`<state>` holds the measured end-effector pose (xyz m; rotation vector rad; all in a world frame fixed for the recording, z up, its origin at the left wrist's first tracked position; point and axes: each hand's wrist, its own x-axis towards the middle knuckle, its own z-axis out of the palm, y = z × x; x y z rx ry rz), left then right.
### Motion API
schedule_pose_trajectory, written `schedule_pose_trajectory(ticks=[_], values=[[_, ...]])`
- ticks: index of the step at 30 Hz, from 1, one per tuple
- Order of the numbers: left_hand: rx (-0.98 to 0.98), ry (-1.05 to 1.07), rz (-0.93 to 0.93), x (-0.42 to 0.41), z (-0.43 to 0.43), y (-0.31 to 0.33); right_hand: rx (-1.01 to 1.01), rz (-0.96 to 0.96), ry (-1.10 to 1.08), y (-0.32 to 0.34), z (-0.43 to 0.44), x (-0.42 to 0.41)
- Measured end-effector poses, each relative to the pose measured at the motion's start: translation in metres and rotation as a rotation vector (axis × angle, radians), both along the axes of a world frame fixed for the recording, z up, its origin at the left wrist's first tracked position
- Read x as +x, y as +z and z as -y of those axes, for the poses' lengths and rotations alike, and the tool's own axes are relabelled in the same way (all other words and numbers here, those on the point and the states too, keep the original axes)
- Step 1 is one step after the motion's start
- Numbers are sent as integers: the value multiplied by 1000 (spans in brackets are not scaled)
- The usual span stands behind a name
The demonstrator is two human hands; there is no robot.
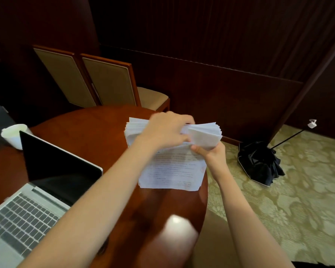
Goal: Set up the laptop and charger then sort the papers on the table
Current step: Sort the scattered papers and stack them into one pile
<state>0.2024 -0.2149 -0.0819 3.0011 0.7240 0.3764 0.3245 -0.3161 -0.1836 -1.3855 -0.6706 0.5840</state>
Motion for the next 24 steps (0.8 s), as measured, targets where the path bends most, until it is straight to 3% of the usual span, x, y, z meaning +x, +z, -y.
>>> schedule_pose_trajectory(ticks=[4,7,9,11,14,16,24], values=[[14,32,23,19,5,-3,-25,58,-25,-5,-4,2],[-125,87,158,-5,-21,1,-199,96,-194,-38,11,15],[-360,137,321,-26,-41,4,-265,-138,-273,-64,28,22],[-616,150,532,-44,-52,1,-267,-329,-207,-87,41,25],[-818,184,709,-50,-52,-19,-220,-461,-50,-102,42,25],[-892,229,739,-47,-50,-41,-143,-513,-97,-99,36,27],[-1071,700,1023,-39,-44,-127,-126,-82,-194,-54,13,38]])
